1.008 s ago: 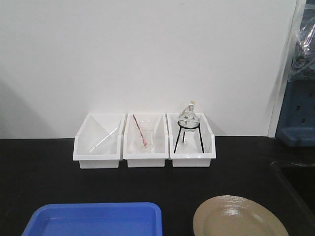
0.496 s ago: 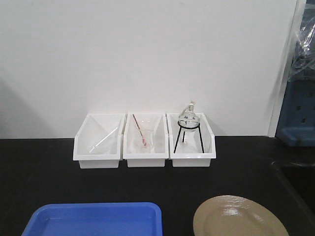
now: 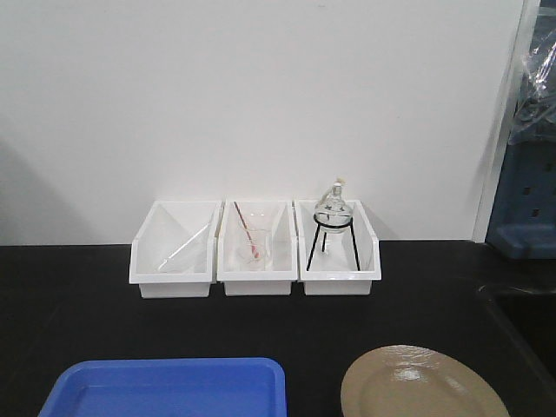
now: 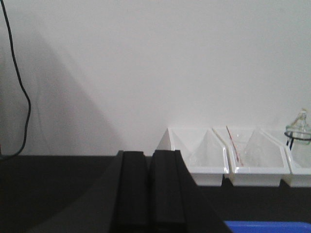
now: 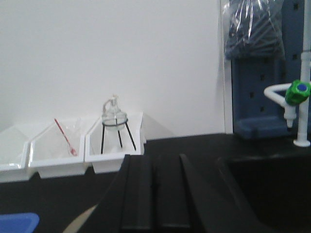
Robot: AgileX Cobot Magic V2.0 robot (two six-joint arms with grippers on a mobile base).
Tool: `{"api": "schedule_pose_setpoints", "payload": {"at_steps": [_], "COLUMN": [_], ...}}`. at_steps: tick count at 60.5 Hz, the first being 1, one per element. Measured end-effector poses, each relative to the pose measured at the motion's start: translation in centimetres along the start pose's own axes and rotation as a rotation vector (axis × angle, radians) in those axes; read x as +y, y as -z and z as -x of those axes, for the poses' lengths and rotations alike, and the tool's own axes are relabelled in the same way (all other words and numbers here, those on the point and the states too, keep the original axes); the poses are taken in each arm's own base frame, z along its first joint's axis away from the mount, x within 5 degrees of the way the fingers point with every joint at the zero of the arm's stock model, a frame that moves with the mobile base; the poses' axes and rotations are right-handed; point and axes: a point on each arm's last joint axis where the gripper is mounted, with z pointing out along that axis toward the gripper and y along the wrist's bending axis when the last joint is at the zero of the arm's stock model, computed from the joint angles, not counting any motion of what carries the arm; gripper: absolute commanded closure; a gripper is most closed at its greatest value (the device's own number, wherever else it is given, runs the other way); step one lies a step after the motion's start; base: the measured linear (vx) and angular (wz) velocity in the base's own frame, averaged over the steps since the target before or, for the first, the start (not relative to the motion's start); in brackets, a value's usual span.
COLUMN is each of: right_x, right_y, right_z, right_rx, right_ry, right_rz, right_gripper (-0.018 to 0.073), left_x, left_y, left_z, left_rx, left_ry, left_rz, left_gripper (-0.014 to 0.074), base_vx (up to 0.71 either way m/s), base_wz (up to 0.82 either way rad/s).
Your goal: Place disk in tray to left cabinet
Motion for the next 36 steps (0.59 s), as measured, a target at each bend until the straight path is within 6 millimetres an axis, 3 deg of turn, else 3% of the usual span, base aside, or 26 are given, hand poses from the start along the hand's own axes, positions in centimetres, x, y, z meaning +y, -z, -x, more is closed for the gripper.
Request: {"api": "schedule_pose_setpoints", "payload": {"at_steps": [9,27,36], "right_x": [-0.1,-0.3,-0.3], "right_y": [-1.8,-4.1,-4.9], "right_z": [-1.2,-3.0,-3.8], "right_rx": [0.133,0.298,0.360], "right_ry": [0.000,-0.001,-0.149], "right_rz": [-0.011,-0.026,-0.049], "right_gripper": [0.0444,0.0128,0.0097], "left_x": [0.0,-0.1,-0.1], "left_y": [-1.2,-2.2,-2.2], "left_z": [-1.2,-2.6,-2.6], "left_rx": [0.150,0.306,0.306], "left_ry": [0.000,0.001,0.001], "left_rz": [-0.004,-0.009,-0.009], "left_gripper": [0.0561,0.0358,0.0320], "base_vx": [0.00,0.00,0.00], "base_wz": [0.00,0.00,0.00]}}
